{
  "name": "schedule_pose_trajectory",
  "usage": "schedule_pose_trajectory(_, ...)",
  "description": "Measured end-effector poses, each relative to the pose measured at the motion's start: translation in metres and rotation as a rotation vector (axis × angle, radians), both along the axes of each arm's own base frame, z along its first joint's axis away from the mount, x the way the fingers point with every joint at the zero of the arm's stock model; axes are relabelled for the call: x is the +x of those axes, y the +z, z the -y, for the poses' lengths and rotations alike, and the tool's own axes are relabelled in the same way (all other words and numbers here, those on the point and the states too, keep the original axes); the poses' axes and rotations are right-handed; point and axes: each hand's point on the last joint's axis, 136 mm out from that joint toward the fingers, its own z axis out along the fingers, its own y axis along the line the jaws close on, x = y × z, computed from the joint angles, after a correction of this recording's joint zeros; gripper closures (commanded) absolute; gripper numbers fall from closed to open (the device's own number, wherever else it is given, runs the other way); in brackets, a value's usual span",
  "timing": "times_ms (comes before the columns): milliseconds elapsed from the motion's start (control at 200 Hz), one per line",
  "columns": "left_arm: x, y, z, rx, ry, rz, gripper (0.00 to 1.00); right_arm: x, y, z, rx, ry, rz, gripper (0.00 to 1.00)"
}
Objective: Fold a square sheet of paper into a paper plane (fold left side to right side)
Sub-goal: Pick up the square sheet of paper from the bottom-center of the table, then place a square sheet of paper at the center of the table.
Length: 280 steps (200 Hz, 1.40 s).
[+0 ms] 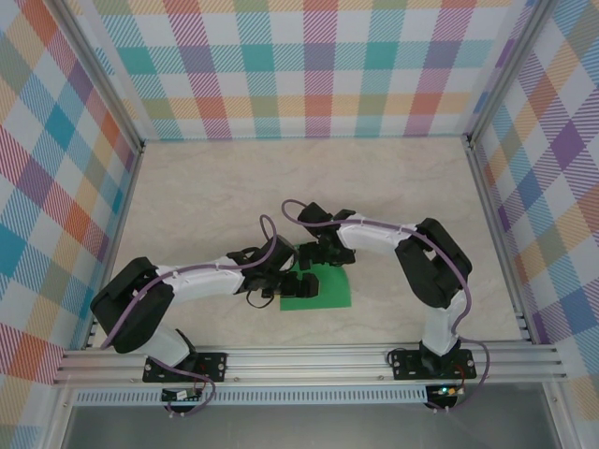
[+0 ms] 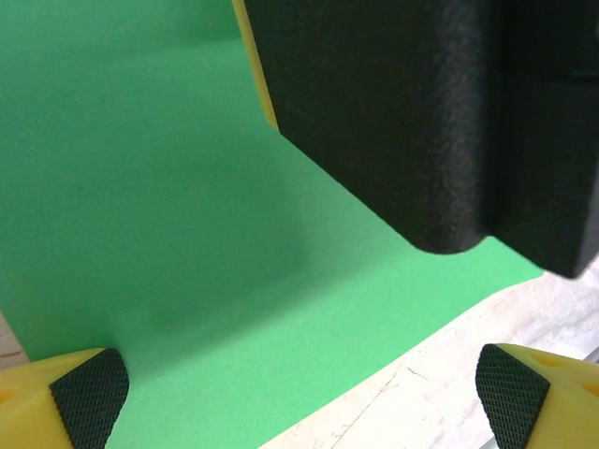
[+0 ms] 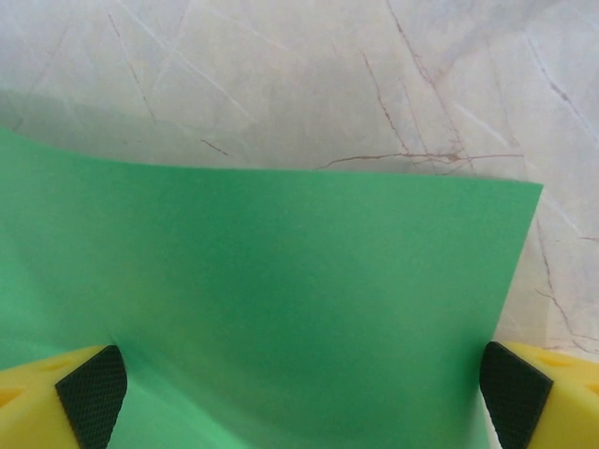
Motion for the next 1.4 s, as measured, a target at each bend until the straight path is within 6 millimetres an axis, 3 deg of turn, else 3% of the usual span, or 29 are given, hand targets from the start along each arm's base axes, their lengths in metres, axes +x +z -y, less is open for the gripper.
schedule_pose_trajectory(290,0.001,0.000,0.000,-0.001,0.002,0.005,0.00,-0.007,0.001,-0.007,0.040,0.047,-0.028,0.44)
schedule_pose_trajectory(510,0.007,0.009,-0.005,0.000,0.022,0.059,0.00,-0.022,0.003,-0.012,0.151,0.099,-0.067,0.67)
schedule_pose_trajectory(610,0.012,0.028,-0.011,-0.019,0.048,0.112,0.00,-0.024,0.008,-0.006,0.223,0.098,-0.069,0.71)
schedule_pose_trajectory(705,0.025,0.061,-0.022,-0.085,0.100,0.186,0.00,-0.022,0.020,-0.001,0.316,0.087,-0.050,0.73)
schedule_pose_trajectory(870,0.062,0.111,-0.066,-0.219,0.268,0.290,0.00,-0.016,0.050,0.005,0.531,0.094,0.006,0.74)
schedule_pose_trajectory(1020,0.083,0.128,-0.092,-0.324,0.342,0.289,0.00,-0.013,0.098,0.010,0.721,0.144,0.088,0.74)
schedule_pose_trajectory(1150,0.083,0.150,-0.086,-0.436,0.266,0.294,0.00,-0.020,0.175,0.013,0.901,0.262,0.239,0.73)
schedule_pose_trajectory(1240,0.078,0.182,-0.071,-0.526,0.151,0.337,0.00,-0.035,0.233,0.018,0.998,0.368,0.355,0.73)
schedule_pose_trajectory(1400,0.063,0.257,-0.055,-0.670,-0.049,0.491,0.00,-0.068,0.323,0.019,1.117,0.578,0.489,0.73)
